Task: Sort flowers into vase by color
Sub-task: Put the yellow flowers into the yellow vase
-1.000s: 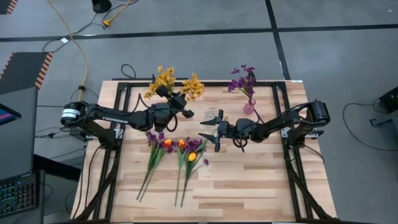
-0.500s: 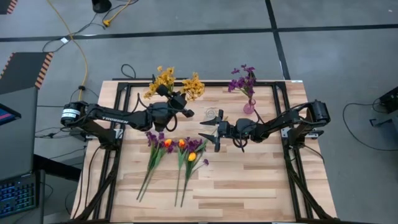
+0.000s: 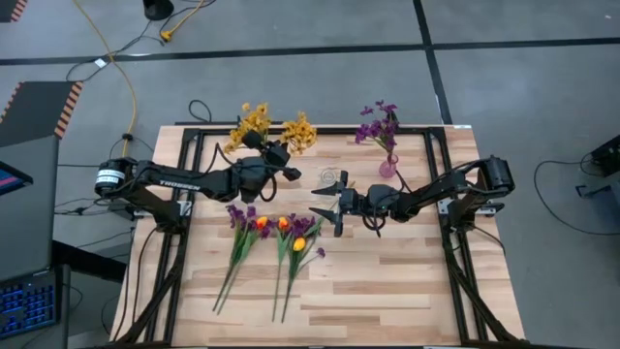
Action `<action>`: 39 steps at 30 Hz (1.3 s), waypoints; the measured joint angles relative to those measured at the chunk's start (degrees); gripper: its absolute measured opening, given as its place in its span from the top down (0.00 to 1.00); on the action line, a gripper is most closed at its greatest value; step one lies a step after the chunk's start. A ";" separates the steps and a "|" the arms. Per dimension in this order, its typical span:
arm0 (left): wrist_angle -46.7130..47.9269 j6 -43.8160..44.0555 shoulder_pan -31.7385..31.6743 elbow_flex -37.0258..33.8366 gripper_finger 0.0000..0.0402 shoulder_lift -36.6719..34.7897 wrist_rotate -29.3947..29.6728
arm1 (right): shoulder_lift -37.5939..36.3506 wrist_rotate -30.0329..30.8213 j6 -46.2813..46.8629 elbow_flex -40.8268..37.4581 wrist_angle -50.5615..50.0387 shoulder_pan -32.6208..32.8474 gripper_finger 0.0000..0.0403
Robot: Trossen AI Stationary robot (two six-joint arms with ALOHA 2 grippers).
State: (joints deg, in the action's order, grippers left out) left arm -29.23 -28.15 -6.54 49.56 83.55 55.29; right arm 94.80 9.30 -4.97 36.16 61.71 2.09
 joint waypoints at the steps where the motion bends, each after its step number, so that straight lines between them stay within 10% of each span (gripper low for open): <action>1: 0.26 0.22 -0.08 0.00 1.00 0.00 0.02 | 0.00 0.00 0.00 0.00 0.00 0.00 0.37; 15: -0.03 7.71 -0.05 -2.89 1.00 -0.02 1.86 | 0.00 0.02 0.01 0.00 0.02 0.00 0.37; 39: -15.40 -5.73 5.53 -2.43 1.00 -5.59 2.54 | 0.00 0.00 1.23 1.23 0.22 -0.74 0.37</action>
State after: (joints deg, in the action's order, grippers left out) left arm -44.63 -33.89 -1.01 47.13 77.96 57.83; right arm 94.80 9.30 -3.75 37.39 61.93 1.34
